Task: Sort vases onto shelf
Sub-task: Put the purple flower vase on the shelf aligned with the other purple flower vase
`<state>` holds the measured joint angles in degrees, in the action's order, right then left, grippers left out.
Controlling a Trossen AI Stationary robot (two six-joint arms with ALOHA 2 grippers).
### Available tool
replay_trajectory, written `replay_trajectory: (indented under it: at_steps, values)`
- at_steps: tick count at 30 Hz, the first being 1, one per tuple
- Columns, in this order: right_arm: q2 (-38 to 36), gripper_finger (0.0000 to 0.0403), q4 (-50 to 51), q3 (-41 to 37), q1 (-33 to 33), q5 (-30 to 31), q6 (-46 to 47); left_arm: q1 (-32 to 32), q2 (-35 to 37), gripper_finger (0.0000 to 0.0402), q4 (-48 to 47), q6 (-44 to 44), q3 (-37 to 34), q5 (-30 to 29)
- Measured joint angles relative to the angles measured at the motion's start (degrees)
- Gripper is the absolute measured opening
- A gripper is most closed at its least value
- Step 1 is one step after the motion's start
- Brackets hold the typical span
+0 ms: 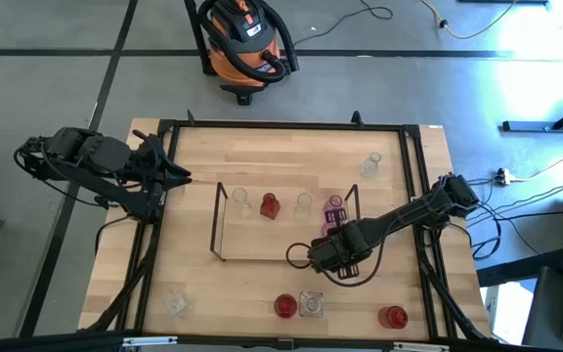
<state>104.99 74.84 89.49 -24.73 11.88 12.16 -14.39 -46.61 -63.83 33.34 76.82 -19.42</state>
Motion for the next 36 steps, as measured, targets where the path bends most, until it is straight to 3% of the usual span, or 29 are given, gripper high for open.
replay_trajectory:
  at_steps: [29,36]
  values:
    - [-0.04,0.0074,2.96,0.84,0.00,-0.50,-0.44,0.00,0.00,0.0085,0.00,-0.07,-0.01,0.00]
    - [-0.06,0.0074,2.76,4.12,0.00,0.47,-0.44,0.00,0.00,0.0085,0.02,-0.09,-0.01,0.00]
